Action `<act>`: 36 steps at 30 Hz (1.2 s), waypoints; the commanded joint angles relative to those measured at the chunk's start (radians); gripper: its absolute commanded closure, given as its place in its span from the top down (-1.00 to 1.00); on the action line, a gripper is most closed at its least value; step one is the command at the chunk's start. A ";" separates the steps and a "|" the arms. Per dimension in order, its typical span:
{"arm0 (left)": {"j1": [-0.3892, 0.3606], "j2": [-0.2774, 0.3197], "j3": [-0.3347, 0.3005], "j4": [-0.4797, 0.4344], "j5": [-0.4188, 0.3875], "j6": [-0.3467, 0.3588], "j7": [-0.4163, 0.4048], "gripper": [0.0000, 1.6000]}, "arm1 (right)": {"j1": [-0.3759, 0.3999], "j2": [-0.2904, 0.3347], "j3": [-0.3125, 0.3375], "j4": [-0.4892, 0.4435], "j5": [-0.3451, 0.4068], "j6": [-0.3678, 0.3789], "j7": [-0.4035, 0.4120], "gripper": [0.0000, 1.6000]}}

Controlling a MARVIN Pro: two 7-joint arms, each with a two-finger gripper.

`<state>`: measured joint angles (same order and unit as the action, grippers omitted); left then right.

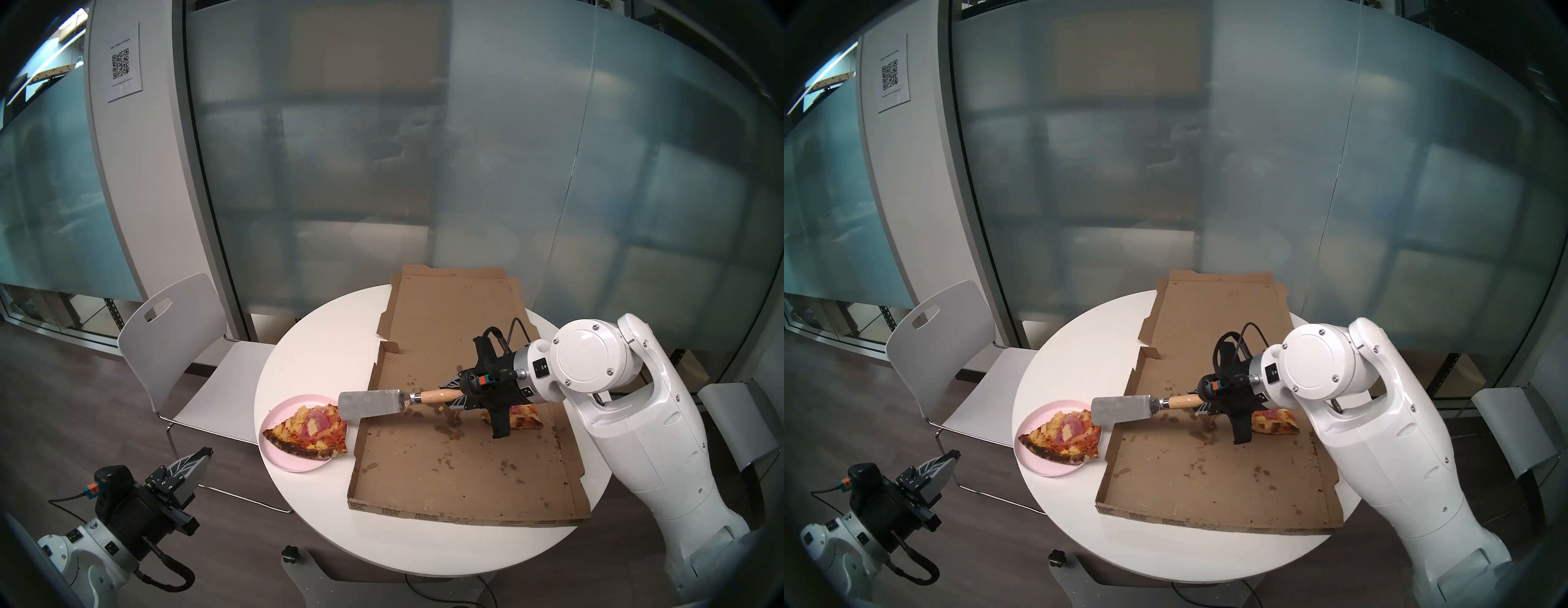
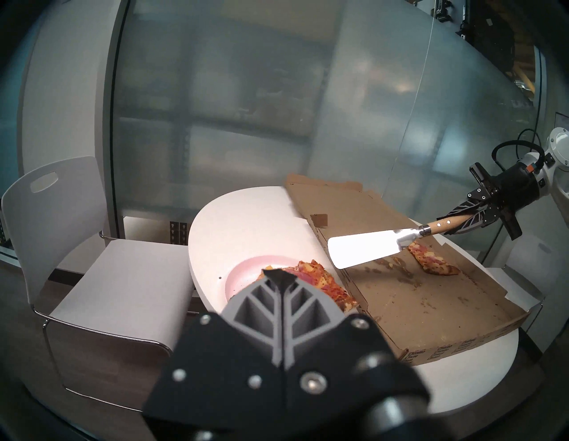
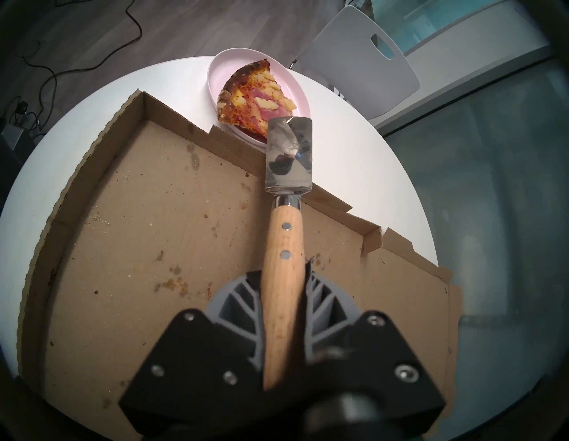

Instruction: Put pizza slice onto the plate

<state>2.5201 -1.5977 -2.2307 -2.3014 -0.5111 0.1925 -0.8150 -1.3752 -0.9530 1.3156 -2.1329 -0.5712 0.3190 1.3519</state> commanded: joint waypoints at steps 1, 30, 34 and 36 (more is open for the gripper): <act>0.024 -0.028 0.015 -0.069 -0.016 -0.006 -0.016 -1.00 | -0.075 0.038 0.098 -0.057 0.050 0.019 0.005 -1.00; 0.104 -0.118 0.193 -0.141 0.068 -0.112 -0.067 -1.00 | -0.469 -0.056 0.530 -0.140 0.196 0.115 0.049 -1.00; 0.113 -0.134 0.221 -0.136 0.090 -0.141 -0.070 -1.00 | -0.522 -0.110 0.592 -0.154 0.206 0.101 0.042 -1.00; 0.110 -0.141 0.238 -0.125 0.109 -0.158 -0.066 -1.00 | -0.550 -0.140 0.620 -0.162 0.210 0.085 0.040 -1.00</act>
<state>2.6095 -1.7067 -2.0308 -2.4150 -0.4221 0.0890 -0.8769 -1.8236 -0.9934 1.8460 -2.2588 -0.3806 0.4376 1.3925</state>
